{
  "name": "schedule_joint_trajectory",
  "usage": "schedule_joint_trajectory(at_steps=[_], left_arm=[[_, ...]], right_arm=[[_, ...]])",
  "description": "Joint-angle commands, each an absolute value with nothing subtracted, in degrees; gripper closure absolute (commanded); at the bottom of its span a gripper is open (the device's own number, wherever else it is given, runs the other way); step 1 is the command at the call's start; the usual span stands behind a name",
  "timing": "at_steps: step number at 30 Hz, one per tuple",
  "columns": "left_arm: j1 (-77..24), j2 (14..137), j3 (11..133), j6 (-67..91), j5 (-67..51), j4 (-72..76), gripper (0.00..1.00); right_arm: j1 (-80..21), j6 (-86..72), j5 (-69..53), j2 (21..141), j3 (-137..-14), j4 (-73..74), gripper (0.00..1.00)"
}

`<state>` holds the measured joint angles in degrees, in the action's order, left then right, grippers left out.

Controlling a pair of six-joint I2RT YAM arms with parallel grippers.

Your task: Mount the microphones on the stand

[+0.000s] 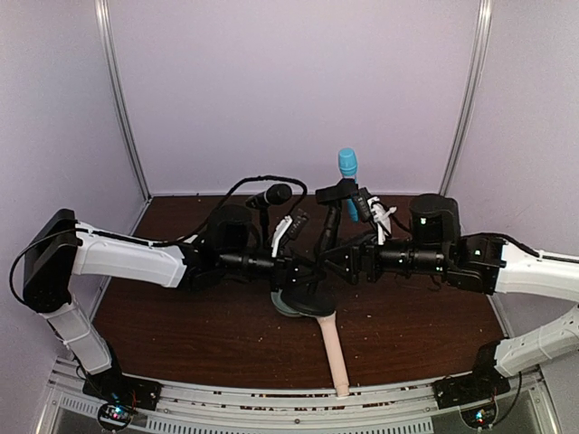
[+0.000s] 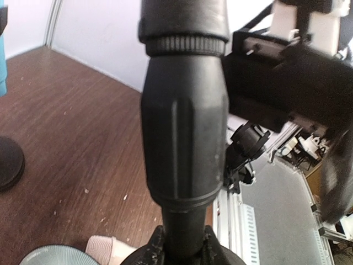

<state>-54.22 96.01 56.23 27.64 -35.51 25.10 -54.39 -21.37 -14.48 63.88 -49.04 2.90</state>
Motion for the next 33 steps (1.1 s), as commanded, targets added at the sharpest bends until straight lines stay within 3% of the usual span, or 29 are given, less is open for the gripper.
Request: schedule_joint_trajectory(at_steps=[1, 14, 27, 33], left_arm=[[-54.4, 95.4, 55.5, 31.1, -38.8, 41.1, 1.0], [-55.1, 96.2, 54.8, 32.7, -34.5, 39.6, 1.0], [-55.1, 95.2, 55.5, 32.1, -26.9, 31.5, 1.0], [-55.1, 92.1, 51.1, 30.0, -27.7, 35.0, 1.0]], right_arm=[[-54.5, -19.3, -12.8, 67.2, -53.1, 0.5, 0.12], [-55.0, -18.1, -20.6, 70.0, -52.7, -9.2, 0.14], [-59.0, -19.9, -21.2, 52.8, -40.1, -7.8, 0.16], [-58.2, -17.2, -11.7, 51.2, -38.4, -4.3, 0.13]])
